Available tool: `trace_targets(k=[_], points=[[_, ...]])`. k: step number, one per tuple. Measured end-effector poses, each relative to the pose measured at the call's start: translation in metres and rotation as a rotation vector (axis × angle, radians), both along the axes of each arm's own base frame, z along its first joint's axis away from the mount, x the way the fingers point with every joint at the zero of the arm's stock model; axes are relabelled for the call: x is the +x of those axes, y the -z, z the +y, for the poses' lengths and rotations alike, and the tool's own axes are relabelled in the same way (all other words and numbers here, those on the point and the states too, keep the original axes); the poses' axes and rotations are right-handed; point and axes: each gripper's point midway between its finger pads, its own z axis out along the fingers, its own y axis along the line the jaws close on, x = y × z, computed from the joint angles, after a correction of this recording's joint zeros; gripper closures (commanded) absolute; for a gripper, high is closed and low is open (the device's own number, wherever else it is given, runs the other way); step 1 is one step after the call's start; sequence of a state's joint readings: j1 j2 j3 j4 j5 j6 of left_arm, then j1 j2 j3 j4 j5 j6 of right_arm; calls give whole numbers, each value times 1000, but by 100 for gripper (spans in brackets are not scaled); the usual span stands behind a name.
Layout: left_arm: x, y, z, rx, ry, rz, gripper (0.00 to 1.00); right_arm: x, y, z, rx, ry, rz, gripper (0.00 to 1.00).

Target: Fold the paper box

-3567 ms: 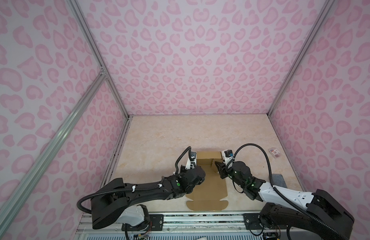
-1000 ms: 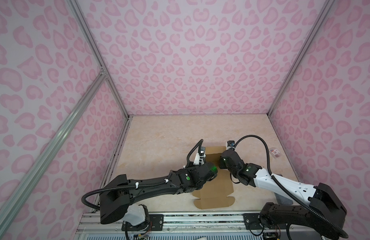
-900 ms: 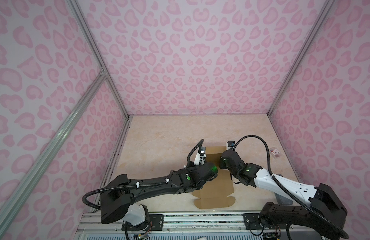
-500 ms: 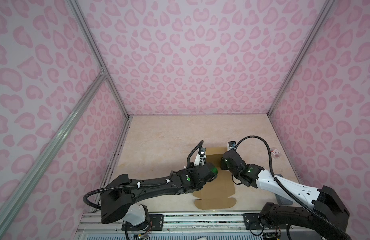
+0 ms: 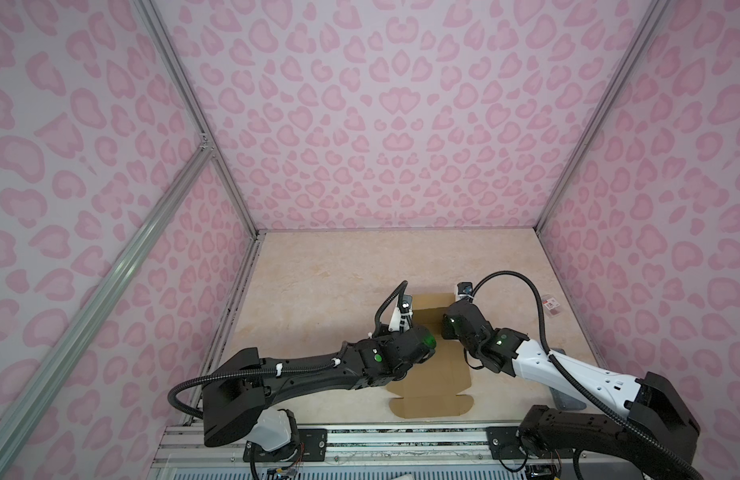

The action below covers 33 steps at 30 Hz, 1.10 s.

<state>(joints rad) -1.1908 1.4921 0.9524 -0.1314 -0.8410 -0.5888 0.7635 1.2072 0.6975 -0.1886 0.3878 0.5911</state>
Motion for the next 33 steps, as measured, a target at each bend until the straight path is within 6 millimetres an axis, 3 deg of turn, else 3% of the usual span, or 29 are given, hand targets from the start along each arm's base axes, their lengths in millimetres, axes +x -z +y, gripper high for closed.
trace_targets(k=[4,11,15,25,33], points=[[1,0,1,-2,-3,-1,97,-1,-2,1,8,-7,0,98],[3,5,6,7,-12,7,97,-6,-14,2,60,-21,-19,66],[11,7,13,2,-29,22,97,-12,-23,7,103,-44,-35,55],[26,-2,30,-30,-59,36,97,-32,-58,9,188,-95,-97,47],[29,-8,46,-71,-12,62,98,-39,-103,-13,238,-92,-200,38]])
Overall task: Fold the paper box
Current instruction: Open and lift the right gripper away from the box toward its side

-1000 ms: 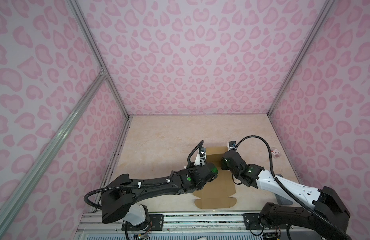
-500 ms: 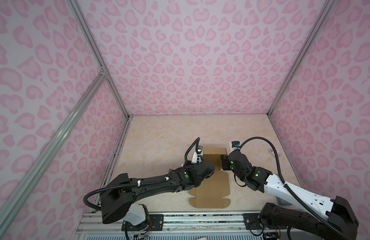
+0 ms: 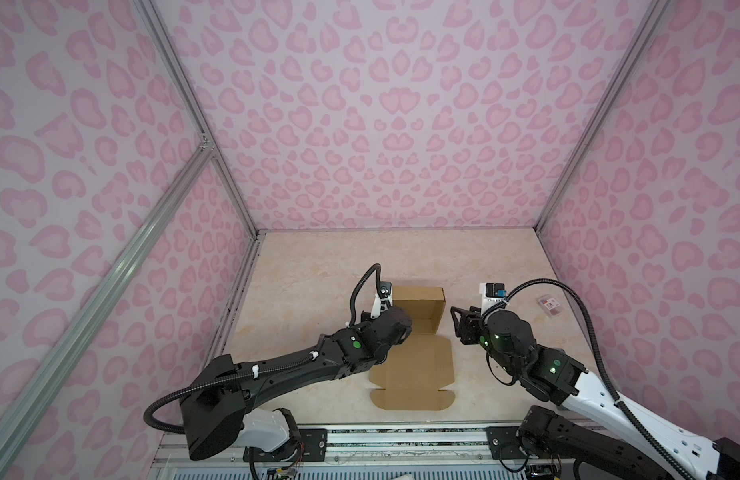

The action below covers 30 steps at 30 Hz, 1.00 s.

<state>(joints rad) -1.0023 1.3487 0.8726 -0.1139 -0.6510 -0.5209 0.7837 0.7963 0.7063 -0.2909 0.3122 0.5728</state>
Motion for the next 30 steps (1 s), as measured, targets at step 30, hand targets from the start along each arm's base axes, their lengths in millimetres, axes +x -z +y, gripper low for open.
trace_targets(k=[30], points=[[-53,-61,-55,-292,581,-10,98,39,31,43,529,-297,230,43]])
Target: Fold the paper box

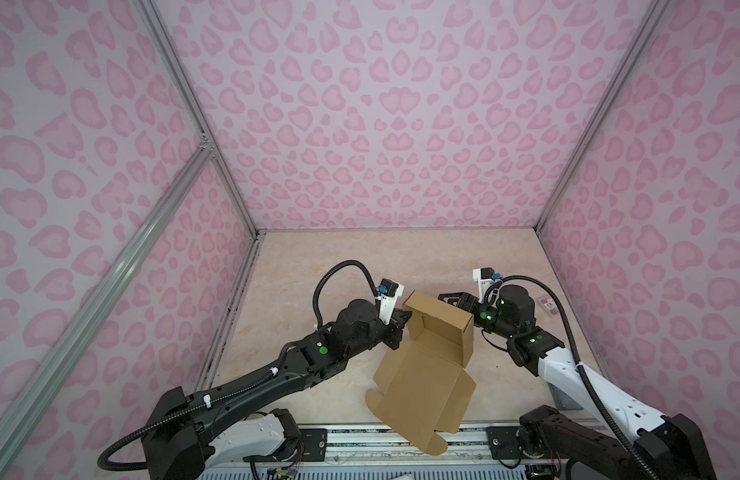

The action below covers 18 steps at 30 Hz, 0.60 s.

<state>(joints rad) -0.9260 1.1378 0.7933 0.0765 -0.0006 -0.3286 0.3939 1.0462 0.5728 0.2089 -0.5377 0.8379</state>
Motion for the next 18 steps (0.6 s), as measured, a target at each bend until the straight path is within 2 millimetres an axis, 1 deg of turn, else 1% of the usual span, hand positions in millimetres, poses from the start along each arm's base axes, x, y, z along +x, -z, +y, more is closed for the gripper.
trace_targets(k=[4,10,18], points=[[5,2,0,9,-21,4,98,-7,0,12,73,-44,17,44],[13,12,7,45,-70,19,98,-16,5,25,141,-84,55,45],[17,19,15,84,-113,26,98,-24,-5,38,183,-123,53,46]])
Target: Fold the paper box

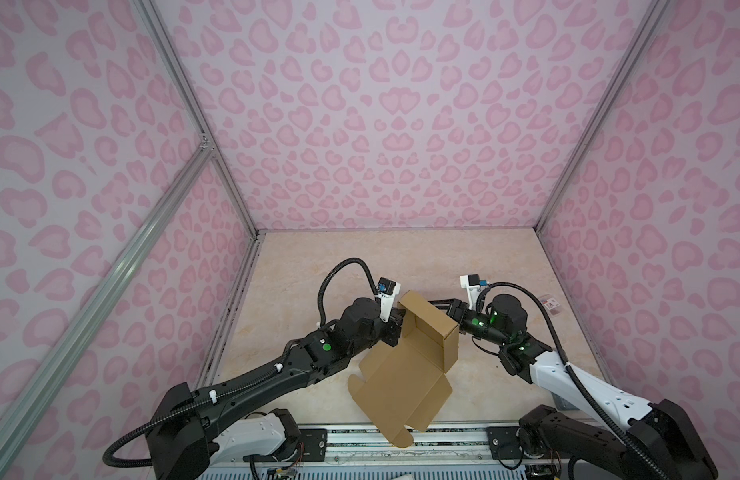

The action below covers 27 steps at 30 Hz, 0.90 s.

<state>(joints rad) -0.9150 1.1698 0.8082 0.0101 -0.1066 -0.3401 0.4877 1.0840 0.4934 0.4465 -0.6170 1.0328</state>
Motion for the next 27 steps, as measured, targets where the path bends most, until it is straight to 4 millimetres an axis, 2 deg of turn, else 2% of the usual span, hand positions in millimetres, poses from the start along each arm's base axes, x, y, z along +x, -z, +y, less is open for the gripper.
trace_targets(k=[9,21,27], points=[[6,7,8,47,-44,-7,98,-4,-1,3,21,-7,16,47],[18,15,30,129,-158,-34,98,-13,-9,15,73,-58,28,47],[15,28,30,140,-151,-17,98,-13,-10,14,60,-58,19,45]])
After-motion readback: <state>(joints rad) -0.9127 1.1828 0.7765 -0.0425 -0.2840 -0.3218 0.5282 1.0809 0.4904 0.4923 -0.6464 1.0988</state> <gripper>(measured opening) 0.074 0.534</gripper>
